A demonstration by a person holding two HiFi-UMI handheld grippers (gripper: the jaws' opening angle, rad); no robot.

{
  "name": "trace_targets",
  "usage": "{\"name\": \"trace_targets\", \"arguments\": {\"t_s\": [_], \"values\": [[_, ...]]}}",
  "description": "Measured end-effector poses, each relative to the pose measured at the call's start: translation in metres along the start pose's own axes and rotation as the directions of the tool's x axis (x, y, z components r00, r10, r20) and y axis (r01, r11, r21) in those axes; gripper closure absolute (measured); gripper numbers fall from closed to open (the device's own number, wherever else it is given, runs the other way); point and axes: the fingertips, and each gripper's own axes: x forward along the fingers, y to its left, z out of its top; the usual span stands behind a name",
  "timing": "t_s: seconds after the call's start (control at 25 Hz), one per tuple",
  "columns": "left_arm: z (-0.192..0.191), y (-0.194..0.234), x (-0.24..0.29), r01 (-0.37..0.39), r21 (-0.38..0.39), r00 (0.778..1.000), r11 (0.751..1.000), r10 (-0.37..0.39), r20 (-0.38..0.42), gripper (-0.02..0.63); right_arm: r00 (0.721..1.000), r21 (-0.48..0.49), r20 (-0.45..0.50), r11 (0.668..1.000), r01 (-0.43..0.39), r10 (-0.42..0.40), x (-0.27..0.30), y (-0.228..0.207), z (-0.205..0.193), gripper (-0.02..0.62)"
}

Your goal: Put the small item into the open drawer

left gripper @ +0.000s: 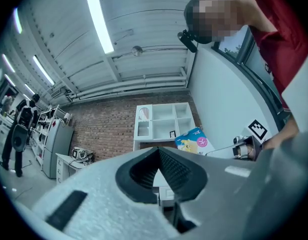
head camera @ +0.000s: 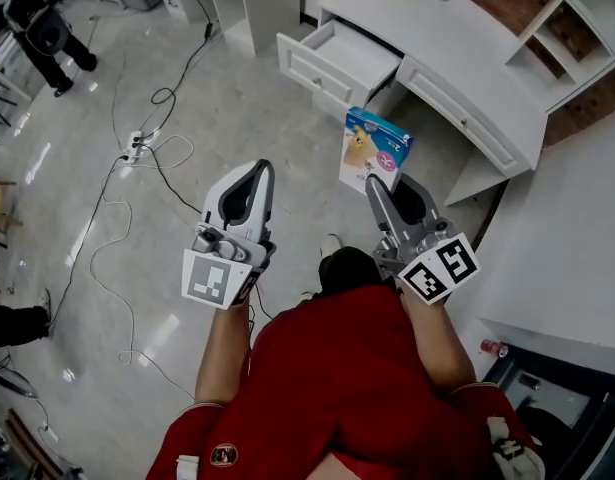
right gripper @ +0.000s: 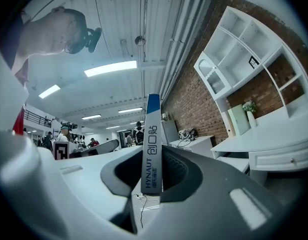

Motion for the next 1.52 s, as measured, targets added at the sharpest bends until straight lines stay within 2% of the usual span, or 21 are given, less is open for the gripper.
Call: {"name": "trace_targets", "arguments": {"t_s": [0.16,0.4,0.68,0.84,0.92,1.08,1.2,1.4,1.52], "values": [[0.001,0.031,0.024,0.001,0.009,1.000,1.000,-0.001,-0.003,0.606,1.000,0.002,-0.009,1.000,0.023,-0.023,0.030,-0.015,0.003,0.514],[-0.035,0.093,0.091,0.000,0.036,0.999,0.999,0.002,-0.050,0.606,0.997,0.012,-0.030,0.997,0.075,-0.074,0.094,-0.088,-0.012,0.514],[-0.072,0.175,0.214,0.022,0.062,0.997,0.998,-0.017,-0.072,0.606,0.985,-0.018,-0.105,0.991,0.134,-0.135,0.177,-0.190,-0.010,0.514],[-0.110,0.227,0.301,0.028,0.057,0.995,0.998,-0.022,-0.102,0.606,0.970,-0.017,-0.188,0.988,0.154,-0.154,0.244,-0.268,-0.016,0.514],[-0.126,0.240,0.326,0.039,0.057,0.993,0.998,-0.032,-0.111,0.606,0.961,-0.029,-0.221,0.986,0.165,-0.168,0.264,-0.295,-0.023,0.514],[-0.138,0.241,0.334,0.071,0.046,0.987,0.996,-0.064,-0.144,0.606,0.934,-0.056,-0.292,0.978,0.201,-0.208,0.274,-0.314,-0.038,0.514],[-0.158,0.268,0.363,0.085,0.038,0.982,0.996,-0.077,-0.173,0.606,0.905,-0.088,-0.356,0.973,0.214,-0.231,0.307,-0.349,-0.054,0.514],[-0.176,0.301,0.402,0.149,0.021,0.975,0.989,-0.143,-0.169,0.606,0.837,-0.139,-0.470,0.960,0.244,-0.280,0.345,-0.391,-0.089,0.514],[-0.179,0.318,0.424,0.201,0.015,0.968,0.979,-0.196,-0.155,0.606,0.782,-0.158,-0.543,0.952,0.263,-0.306,0.362,-0.411,-0.110,0.514]]}}
